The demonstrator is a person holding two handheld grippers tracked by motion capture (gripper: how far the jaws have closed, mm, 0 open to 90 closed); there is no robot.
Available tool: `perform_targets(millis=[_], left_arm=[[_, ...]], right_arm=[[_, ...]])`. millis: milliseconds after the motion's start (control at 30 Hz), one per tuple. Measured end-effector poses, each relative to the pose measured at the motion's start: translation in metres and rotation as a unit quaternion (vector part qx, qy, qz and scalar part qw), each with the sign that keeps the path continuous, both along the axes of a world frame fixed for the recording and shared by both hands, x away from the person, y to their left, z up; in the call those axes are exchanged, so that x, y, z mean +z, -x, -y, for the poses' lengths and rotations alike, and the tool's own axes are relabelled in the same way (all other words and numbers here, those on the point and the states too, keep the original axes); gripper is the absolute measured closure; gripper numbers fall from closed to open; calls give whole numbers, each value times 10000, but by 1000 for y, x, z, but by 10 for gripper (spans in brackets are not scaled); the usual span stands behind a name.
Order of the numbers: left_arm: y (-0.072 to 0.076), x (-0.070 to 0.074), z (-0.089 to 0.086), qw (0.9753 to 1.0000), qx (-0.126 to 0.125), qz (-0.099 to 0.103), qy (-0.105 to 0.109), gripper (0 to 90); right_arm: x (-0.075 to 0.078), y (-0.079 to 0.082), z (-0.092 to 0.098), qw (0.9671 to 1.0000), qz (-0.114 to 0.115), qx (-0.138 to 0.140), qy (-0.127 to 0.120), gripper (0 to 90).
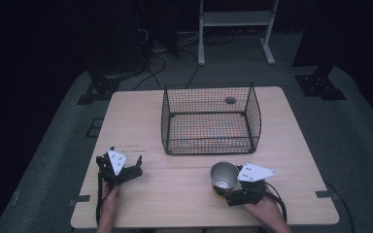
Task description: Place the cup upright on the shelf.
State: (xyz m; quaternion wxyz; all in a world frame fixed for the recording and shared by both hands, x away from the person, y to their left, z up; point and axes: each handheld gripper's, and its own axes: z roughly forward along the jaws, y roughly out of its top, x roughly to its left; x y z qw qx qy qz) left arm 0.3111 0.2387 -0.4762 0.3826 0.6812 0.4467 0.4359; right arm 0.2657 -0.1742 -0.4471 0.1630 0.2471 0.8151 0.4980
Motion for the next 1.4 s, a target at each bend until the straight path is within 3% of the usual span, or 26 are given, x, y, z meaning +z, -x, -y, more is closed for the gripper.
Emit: perform_targets(millis=[267, 633, 1100, 1400], left_arm=[[0, 0, 0, 10000, 2, -6, -13, 0], [0, 0, 0, 10000, 5, -7, -12, 0], [0, 0, 0, 10000, 11, -10, -5, 0], [0, 0, 0, 10000, 10, -9, -11, 0]], right_arm=[[9, -3, 1, 9994, -206, 182, -216, 132], [38, -16, 11, 9982, -291, 207, -483, 132], [84, -34, 15, 9967, -260, 280, -720, 132], [109, -47, 13, 9971, -180, 339, -655, 132]])
